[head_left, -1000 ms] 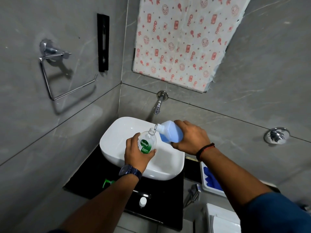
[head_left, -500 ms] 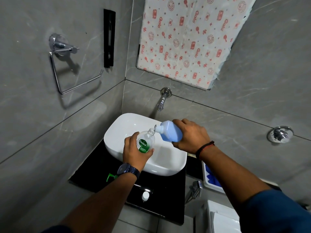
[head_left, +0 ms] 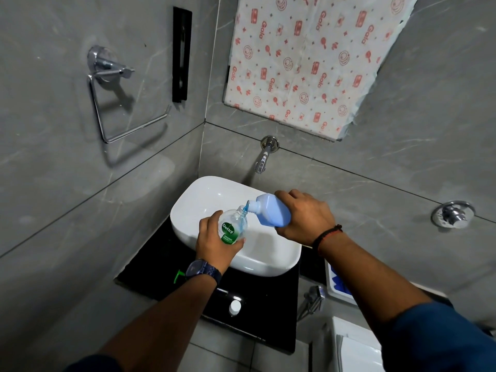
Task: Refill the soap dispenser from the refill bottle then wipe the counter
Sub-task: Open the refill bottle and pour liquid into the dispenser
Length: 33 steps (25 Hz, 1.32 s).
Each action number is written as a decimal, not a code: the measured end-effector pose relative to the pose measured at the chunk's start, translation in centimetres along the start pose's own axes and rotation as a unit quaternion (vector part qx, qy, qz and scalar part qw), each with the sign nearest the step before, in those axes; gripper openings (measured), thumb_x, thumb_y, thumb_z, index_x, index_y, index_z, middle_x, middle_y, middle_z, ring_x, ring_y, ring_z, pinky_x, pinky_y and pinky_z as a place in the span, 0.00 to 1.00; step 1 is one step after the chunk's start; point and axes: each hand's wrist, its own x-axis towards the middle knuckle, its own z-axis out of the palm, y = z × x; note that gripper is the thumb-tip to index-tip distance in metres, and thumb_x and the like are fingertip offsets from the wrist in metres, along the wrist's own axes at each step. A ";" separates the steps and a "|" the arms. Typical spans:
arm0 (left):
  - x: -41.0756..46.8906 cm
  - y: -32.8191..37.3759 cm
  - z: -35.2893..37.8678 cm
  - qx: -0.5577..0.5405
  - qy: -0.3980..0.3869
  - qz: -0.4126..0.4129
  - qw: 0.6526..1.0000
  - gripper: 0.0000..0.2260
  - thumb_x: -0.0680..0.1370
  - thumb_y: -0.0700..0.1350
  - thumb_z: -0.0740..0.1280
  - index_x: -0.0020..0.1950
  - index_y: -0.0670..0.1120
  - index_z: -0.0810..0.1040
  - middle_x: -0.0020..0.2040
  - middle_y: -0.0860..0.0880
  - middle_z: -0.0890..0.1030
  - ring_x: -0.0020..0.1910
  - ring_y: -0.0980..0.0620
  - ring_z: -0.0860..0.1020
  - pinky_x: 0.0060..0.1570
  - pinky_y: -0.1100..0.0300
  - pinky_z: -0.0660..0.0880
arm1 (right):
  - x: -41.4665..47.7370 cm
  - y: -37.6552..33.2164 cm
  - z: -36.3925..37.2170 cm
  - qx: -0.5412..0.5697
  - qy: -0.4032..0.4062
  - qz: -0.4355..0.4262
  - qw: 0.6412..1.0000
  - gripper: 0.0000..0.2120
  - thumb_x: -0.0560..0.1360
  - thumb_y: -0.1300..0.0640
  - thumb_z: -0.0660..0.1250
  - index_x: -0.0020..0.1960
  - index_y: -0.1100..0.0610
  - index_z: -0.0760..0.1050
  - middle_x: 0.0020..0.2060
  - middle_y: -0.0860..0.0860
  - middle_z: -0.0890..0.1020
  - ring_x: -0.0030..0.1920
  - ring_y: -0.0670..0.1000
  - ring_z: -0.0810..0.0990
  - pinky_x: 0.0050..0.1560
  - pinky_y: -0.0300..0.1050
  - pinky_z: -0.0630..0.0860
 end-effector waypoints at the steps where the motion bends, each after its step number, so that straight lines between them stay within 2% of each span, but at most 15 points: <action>1: 0.0 0.0 0.0 -0.001 0.000 -0.001 1.000 0.40 0.54 0.48 0.81 0.63 0.49 0.70 0.55 0.46 0.73 0.50 0.46 0.77 0.49 0.62 0.70 | 0.0 0.0 0.1 0.000 0.001 0.000 1.000 0.30 0.64 0.44 0.70 0.64 0.45 0.67 0.50 0.50 0.78 0.50 0.57 0.78 0.38 0.44 0.66; 16: -0.2 0.0 -0.1 -0.009 0.000 -0.011 1.000 0.39 0.55 0.48 0.81 0.63 0.48 0.70 0.55 0.45 0.73 0.49 0.44 0.77 0.50 0.60 0.72 | 0.4 0.0 0.6 -0.005 0.004 -0.013 1.000 0.32 0.63 0.44 0.71 0.65 0.46 0.67 0.50 0.50 0.78 0.49 0.57 0.79 0.38 0.43 0.66; 33: 0.3 0.9 -0.5 -0.006 0.003 -0.007 1.000 0.38 0.55 0.47 0.81 0.62 0.46 0.71 0.54 0.45 0.73 0.48 0.45 0.77 0.47 0.62 0.70 | 1.2 0.1 0.2 -0.003 0.003 -0.019 1.000 0.32 0.63 0.44 0.71 0.65 0.46 0.67 0.50 0.51 0.78 0.48 0.57 0.78 0.37 0.42 0.66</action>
